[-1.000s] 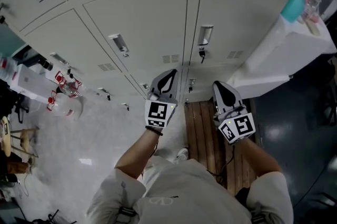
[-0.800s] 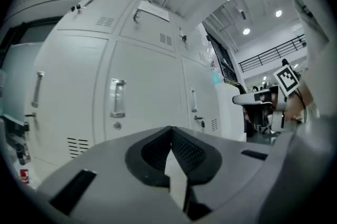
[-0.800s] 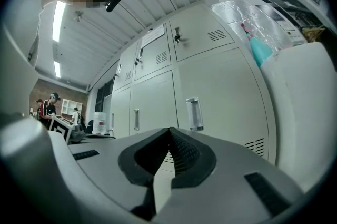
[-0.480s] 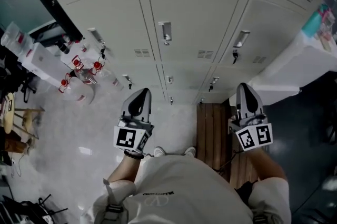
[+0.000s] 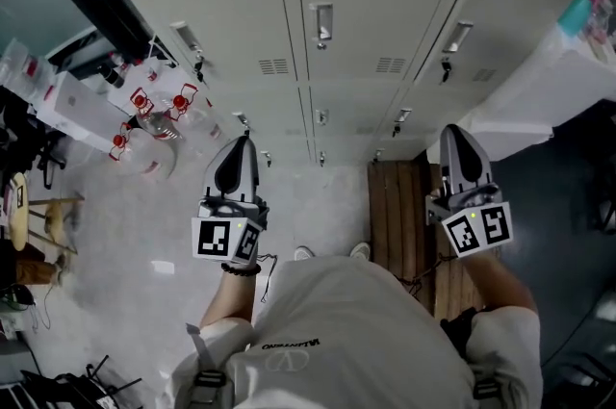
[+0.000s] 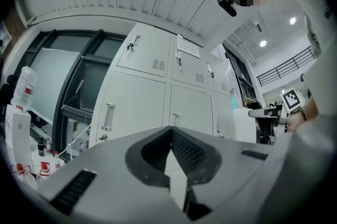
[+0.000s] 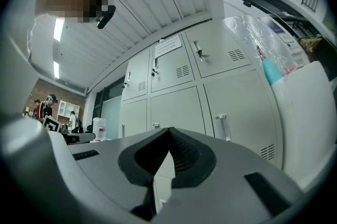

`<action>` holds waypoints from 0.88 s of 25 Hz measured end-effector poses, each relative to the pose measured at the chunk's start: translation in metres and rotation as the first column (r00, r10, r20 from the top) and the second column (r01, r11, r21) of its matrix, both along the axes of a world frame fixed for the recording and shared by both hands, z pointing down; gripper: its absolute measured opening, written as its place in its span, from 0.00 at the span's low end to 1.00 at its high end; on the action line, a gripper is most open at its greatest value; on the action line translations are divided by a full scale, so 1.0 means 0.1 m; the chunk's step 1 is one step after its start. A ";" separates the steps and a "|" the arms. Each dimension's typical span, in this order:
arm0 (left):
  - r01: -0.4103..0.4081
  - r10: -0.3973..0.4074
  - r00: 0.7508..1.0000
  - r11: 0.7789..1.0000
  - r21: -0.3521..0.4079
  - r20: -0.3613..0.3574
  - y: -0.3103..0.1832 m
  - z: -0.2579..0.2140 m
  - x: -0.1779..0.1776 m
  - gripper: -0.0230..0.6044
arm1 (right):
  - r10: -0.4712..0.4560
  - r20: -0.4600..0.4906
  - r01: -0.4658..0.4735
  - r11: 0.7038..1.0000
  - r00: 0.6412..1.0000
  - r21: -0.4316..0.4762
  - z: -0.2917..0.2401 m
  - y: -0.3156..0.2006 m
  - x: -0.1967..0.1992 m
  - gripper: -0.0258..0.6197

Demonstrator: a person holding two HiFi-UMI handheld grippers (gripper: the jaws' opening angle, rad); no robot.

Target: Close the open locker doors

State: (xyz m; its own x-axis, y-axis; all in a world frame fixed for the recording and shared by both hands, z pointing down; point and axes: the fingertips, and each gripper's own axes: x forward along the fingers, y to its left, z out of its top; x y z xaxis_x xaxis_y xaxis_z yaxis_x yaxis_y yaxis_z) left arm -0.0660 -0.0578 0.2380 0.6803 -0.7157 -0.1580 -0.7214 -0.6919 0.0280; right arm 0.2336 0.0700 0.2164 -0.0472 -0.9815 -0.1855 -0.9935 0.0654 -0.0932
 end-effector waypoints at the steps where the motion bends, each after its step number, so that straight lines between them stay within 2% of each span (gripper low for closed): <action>1: -0.002 0.002 1.000 1.000 0.001 -0.002 -0.01 -0.01 -0.01 0.04 | 0.000 0.002 0.000 1.000 1.000 -0.001 0.01 0.00 -0.02 0.05; 22: -0.044 0.044 0.999 0.999 0.003 0.003 0.06 0.02 -0.08 0.04 | 0.022 -0.032 -0.022 1.000 0.999 -0.009 0.04 0.06 -0.24 0.05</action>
State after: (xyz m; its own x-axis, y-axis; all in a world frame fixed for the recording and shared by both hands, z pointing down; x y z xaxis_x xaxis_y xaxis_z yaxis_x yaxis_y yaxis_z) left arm -0.0739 -0.0518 0.2395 0.7117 -0.6845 -0.1577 -0.6903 -0.7232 0.0238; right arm 0.2092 0.0763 0.2207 -0.0312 -0.9841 -0.1749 -0.9972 0.0426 -0.0620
